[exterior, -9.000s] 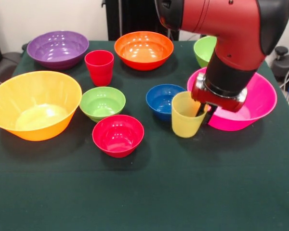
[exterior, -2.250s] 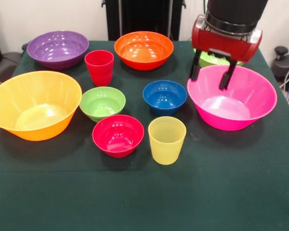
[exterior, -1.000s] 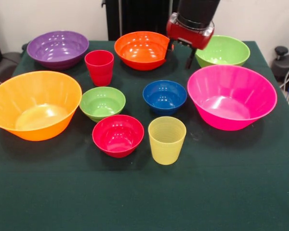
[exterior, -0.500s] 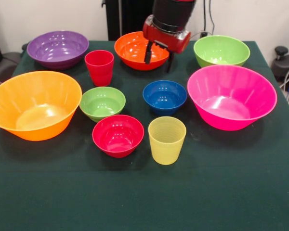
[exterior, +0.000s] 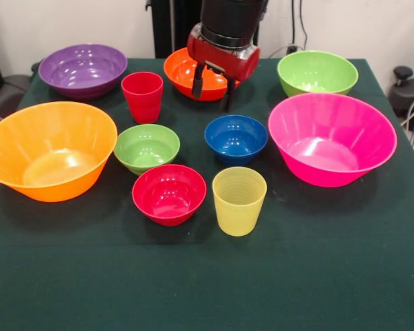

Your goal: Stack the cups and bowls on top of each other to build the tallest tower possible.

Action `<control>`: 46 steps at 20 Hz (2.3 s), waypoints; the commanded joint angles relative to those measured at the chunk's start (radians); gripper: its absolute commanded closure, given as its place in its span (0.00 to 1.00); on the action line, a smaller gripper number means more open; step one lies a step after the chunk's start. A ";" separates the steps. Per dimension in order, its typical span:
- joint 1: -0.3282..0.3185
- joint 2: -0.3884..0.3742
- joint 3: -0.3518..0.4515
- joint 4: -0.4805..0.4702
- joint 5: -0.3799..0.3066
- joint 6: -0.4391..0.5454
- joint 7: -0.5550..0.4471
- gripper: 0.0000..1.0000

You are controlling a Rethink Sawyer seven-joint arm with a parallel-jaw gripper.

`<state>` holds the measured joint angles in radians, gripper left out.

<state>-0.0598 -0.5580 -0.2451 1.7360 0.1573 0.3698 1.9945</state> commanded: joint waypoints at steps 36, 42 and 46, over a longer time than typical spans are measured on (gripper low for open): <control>-0.163 0.115 0.302 0.238 -0.218 -0.425 0.135 0.00; -0.233 0.124 0.342 0.157 -0.220 -0.361 0.071 0.00; -0.238 0.111 0.341 0.126 -0.217 -0.331 0.050 0.00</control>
<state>-0.2779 -0.4576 -0.0178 1.9303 -0.0270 -0.0664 1.9945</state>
